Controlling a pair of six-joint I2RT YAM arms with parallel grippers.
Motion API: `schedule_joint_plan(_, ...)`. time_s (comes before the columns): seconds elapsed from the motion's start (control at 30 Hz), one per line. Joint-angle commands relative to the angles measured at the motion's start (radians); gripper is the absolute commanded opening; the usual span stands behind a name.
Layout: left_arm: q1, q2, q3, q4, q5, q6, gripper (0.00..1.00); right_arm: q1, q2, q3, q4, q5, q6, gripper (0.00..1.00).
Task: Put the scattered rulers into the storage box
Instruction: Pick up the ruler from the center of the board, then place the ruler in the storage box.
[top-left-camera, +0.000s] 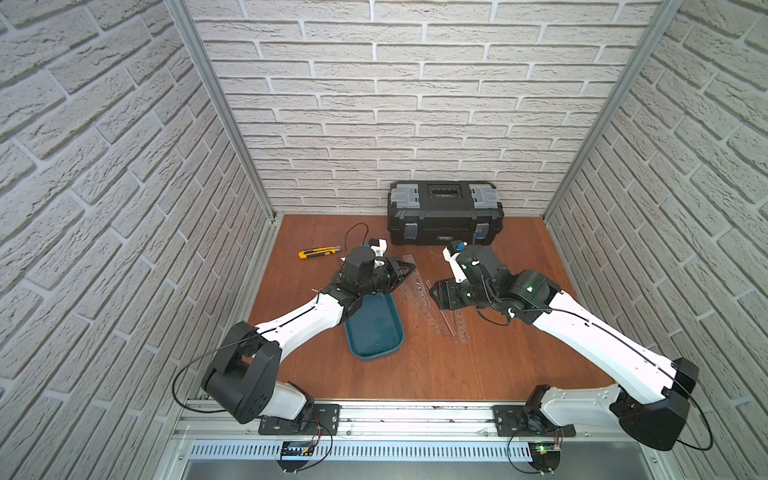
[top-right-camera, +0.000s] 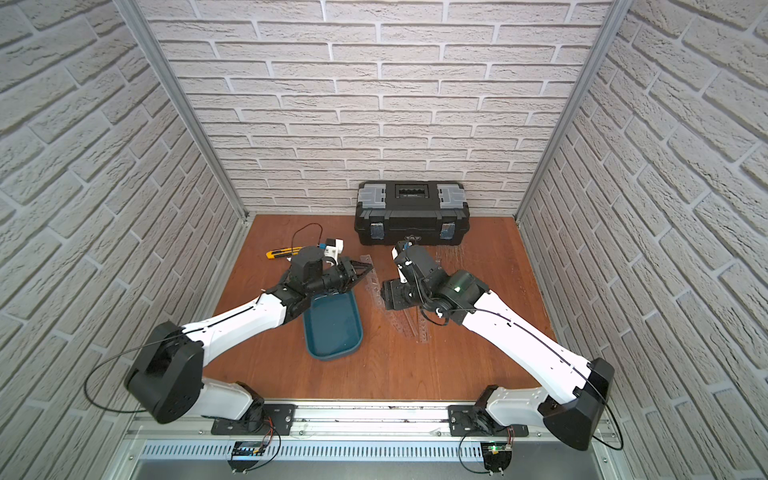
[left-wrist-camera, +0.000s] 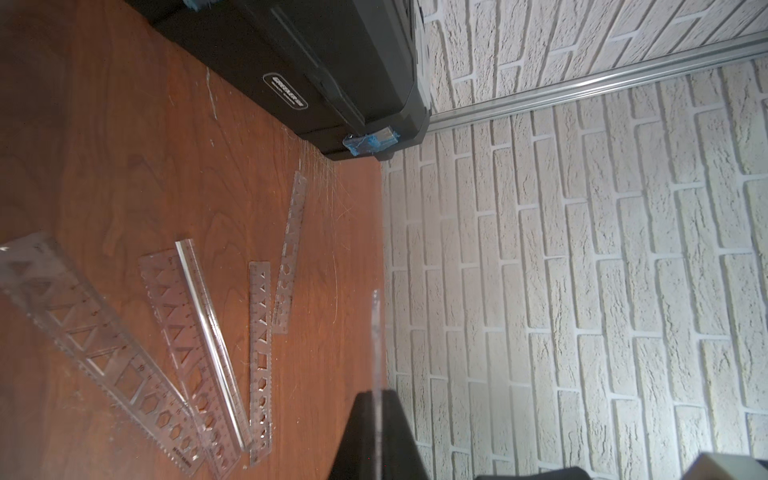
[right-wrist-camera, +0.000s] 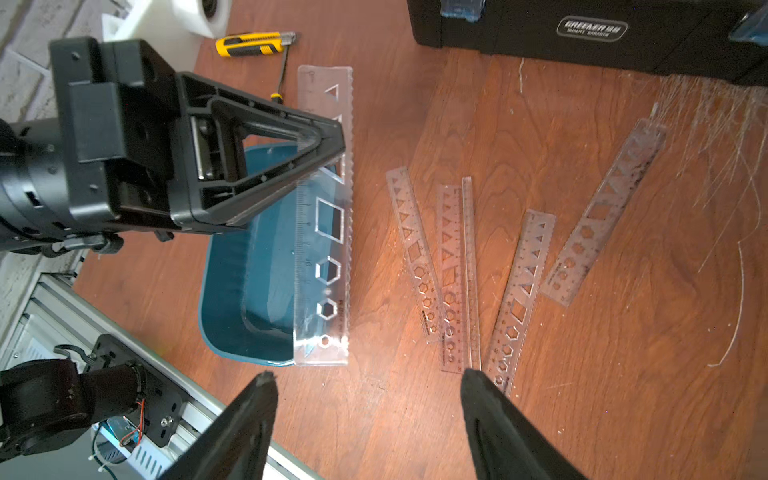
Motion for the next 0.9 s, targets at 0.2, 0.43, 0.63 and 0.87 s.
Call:
schedule_joint_plan(0.2, 0.149, -0.277, -0.027, -0.502, 0.045, 0.230, 0.00, 0.002, 0.034, -0.004, 0.058, 0.010, -0.028, 0.71)
schedule_joint_plan(0.43, 0.190, -0.330, -0.010, -0.802, -0.003, 0.374, 0.00, 0.002, 0.088, 0.029, 0.102, -0.036, -0.036, 0.69)
schedule_joint_plan(0.63, 0.190, -0.278, -0.001, -0.900, -0.060, 0.442, 0.00, 0.001, 0.088, 0.003, 0.177, -0.027, -0.064, 0.73)
schedule_joint_plan(0.87, 0.163, -0.199, 0.000, -0.912, -0.148, 0.471, 0.00, 0.000, 0.152, 0.008, 0.174, -0.121, -0.026, 0.64)
